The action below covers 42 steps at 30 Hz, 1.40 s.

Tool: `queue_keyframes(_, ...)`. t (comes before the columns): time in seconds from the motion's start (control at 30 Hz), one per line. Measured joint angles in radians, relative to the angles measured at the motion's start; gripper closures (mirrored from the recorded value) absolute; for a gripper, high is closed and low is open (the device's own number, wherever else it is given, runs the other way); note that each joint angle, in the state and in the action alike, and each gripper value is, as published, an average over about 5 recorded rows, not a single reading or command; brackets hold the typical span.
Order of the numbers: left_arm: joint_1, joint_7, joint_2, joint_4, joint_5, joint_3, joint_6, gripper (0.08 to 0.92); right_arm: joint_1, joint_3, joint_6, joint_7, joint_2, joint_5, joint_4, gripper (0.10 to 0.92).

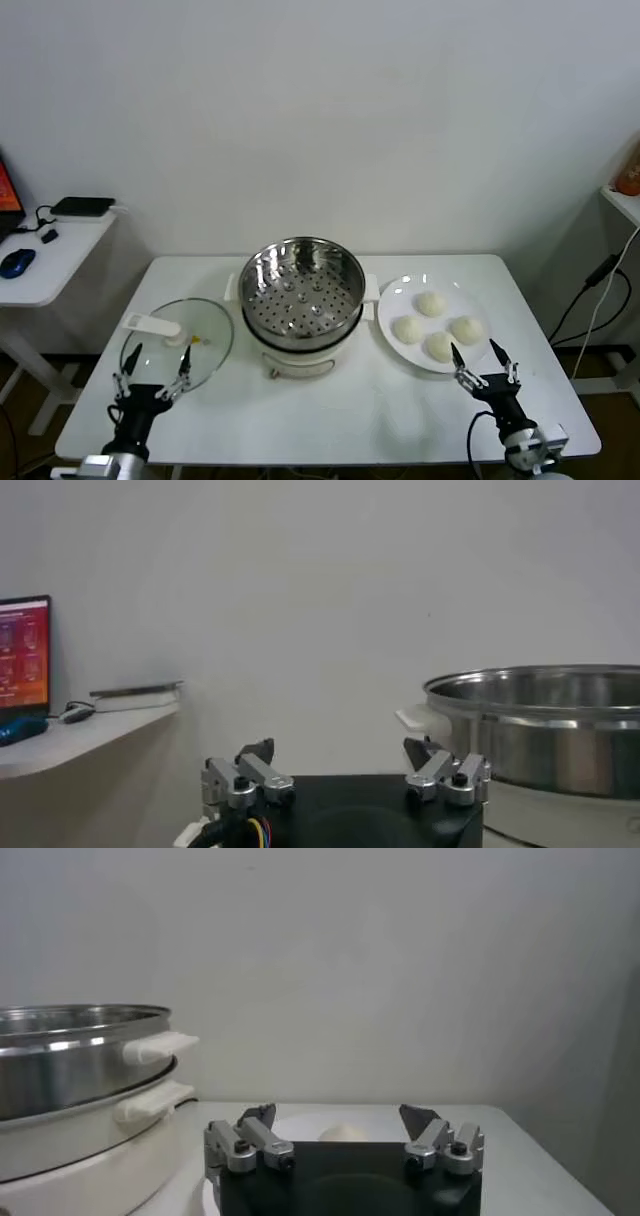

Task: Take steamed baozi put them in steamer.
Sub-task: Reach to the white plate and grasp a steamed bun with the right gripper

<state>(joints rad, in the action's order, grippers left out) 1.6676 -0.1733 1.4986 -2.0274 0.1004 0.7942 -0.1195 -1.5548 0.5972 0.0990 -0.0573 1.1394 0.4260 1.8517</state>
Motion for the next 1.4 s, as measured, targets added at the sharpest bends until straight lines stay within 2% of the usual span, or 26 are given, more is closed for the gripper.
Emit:
queue_keyframes(0.37, -0.010, 0.005, 0.003, 0.000, -0.012, 0.001, -0.001, 0.177, 0.132, -0.030, -0.141, -0.015, -0.087, -0.049, 0.023, 0.203)
queue_keyframes(0.63, -0.018, 0.014, 0.011, 0.012, -0.023, -0.008, -0.008, 0.177, 0.337, -0.118, -0.296, -0.117, -0.232, -0.081, -0.018, 0.203)
queue_keyframes(0.83, -0.017, 0.026, 0.014, 0.015, -0.027, -0.014, -0.008, 0.177, 0.556, -0.252, -0.374, -0.273, -0.367, -0.103, -0.104, 0.203)
queue_keyframes(1.03, -0.015, 0.037, 0.019, 0.010, -0.031, -0.024, -0.006, 0.177, 0.828, -0.470, -0.389, -0.475, -0.469, -0.134, -0.231, 0.203)
queue_keyframes(1.4, -0.002, 0.048, 0.028, 0.013, -0.045, -0.046, -0.010, 0.177, 1.372, -0.997, -0.308, -0.841, -0.484, -0.234, -0.536, 0.203)
